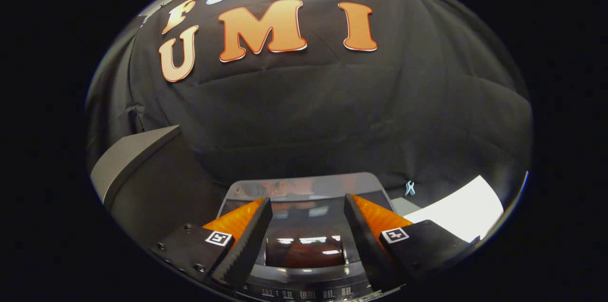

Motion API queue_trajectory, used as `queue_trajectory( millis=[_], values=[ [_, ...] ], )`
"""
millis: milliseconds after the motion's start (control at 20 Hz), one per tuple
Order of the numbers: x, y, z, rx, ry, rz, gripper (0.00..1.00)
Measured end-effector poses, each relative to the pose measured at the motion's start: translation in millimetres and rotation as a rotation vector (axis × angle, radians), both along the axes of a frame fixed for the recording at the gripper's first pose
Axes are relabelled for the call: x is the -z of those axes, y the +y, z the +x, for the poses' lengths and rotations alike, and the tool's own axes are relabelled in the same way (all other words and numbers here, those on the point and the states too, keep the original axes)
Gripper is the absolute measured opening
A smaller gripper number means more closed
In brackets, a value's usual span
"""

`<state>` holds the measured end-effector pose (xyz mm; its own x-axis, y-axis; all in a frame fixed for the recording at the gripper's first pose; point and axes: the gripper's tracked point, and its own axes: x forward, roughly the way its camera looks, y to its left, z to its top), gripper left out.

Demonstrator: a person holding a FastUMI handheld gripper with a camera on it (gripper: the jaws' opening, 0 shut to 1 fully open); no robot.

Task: Put the clothes into the washing machine and then close the washing machine lid.

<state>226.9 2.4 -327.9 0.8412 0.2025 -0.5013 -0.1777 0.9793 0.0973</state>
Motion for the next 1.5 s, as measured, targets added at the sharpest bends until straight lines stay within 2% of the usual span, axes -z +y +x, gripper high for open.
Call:
queue_trajectory(
  millis=[500,700,1100,1300,1500],
  values=[
    [-3,5,-8,-0.012,-0.014,-0.018,0.98],
    [-27,13,-15,-0.024,-0.054,0.001,0.98],
    [-152,8,-33,-0.021,-0.246,0.066,0.98],
    [-221,-2,-55,-0.037,-0.344,0.079,0.98],
    [-271,-26,-82,-0.024,-0.4,0.101,0.98]
  ],
)
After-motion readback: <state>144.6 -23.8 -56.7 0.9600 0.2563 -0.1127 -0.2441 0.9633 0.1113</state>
